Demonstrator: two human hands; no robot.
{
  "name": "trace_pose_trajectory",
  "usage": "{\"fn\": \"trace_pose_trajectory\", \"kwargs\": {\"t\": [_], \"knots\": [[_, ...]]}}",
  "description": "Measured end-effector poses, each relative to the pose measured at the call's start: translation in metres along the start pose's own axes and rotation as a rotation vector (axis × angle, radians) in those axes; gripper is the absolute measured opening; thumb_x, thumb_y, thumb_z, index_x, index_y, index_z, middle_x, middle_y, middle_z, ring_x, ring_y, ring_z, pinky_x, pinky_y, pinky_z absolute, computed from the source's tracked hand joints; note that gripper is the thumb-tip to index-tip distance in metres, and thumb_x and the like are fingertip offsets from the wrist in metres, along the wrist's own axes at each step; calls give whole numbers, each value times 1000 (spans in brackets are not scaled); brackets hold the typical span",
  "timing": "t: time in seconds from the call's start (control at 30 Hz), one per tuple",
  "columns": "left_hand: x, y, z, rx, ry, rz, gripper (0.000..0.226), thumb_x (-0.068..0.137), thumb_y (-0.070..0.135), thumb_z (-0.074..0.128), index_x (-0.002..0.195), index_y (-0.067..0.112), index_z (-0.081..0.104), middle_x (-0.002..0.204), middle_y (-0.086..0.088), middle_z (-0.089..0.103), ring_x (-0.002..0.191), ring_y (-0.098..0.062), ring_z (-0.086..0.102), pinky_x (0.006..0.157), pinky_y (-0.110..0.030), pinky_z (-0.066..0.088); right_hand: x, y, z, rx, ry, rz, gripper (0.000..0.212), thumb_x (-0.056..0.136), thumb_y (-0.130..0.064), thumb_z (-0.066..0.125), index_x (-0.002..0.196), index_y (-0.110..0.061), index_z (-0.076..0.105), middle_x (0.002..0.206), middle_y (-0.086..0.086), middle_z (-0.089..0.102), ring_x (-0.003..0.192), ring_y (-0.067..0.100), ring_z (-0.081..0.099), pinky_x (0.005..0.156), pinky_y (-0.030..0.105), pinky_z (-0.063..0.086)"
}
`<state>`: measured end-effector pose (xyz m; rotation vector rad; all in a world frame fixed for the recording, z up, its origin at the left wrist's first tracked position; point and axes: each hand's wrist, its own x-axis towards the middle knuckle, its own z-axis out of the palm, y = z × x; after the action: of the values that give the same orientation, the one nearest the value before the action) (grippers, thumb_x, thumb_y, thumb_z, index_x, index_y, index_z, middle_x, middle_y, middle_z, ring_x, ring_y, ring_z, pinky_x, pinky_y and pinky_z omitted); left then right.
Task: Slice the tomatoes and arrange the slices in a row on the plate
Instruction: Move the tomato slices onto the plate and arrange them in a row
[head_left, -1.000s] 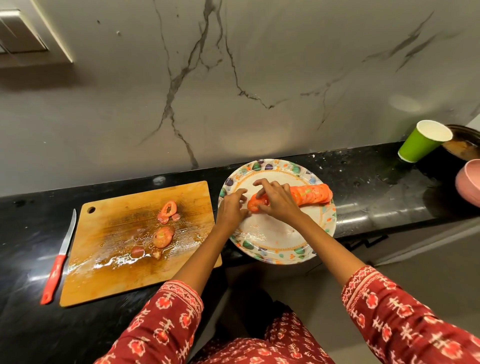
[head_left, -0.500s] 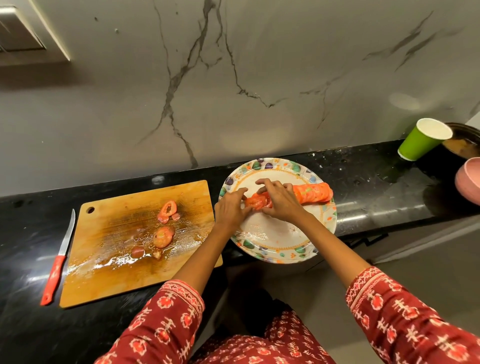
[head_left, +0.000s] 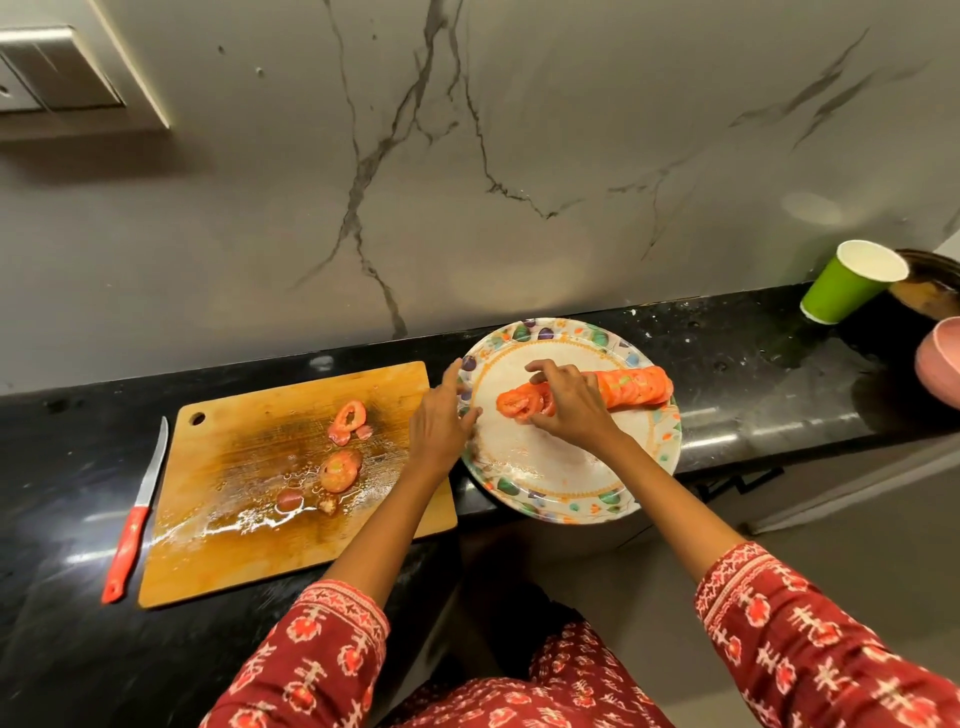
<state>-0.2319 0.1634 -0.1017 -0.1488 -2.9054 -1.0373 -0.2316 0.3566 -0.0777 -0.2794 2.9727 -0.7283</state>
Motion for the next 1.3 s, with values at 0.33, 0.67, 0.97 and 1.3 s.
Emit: {"fn": "trace_pose_trajectory", "kwargs": {"t": [0.33,0.67,0.97,1.3], "knots": [[-45,-78,-85,-83,280,-95,40,87,13,61,126,8,52,106,-11,66,95,-22,63,80,-36,54,6,-59,26,-210,351,-59,22,82,-14,61,103,-8,62,101,11,66,100,32,57,95,49,30],[-83,-140,-136,-72,198,-232,35,82,7,65,116,13,59,99,-1,67,84,-9,61,78,-27,54,27,-141,61,-9,0,-196,25,89,-19,57,112,-13,56,114,4,62,111,22,53,94,39,33],[-77,-140,-143,-89,39,-228,39,79,13,70,117,12,59,95,1,67,79,-10,62,77,-26,54,69,-192,88,9,-219,-217,32,92,-13,53,124,-10,52,111,10,62,95,21,60,77,33,52],[-59,-114,-128,96,-251,-265,42,76,24,73,114,19,57,106,2,60,93,-14,55,80,-31,49,86,-186,98,-69,-295,-207,29,84,-11,65,113,-8,60,110,12,61,103,26,56,74,30,49]]}}
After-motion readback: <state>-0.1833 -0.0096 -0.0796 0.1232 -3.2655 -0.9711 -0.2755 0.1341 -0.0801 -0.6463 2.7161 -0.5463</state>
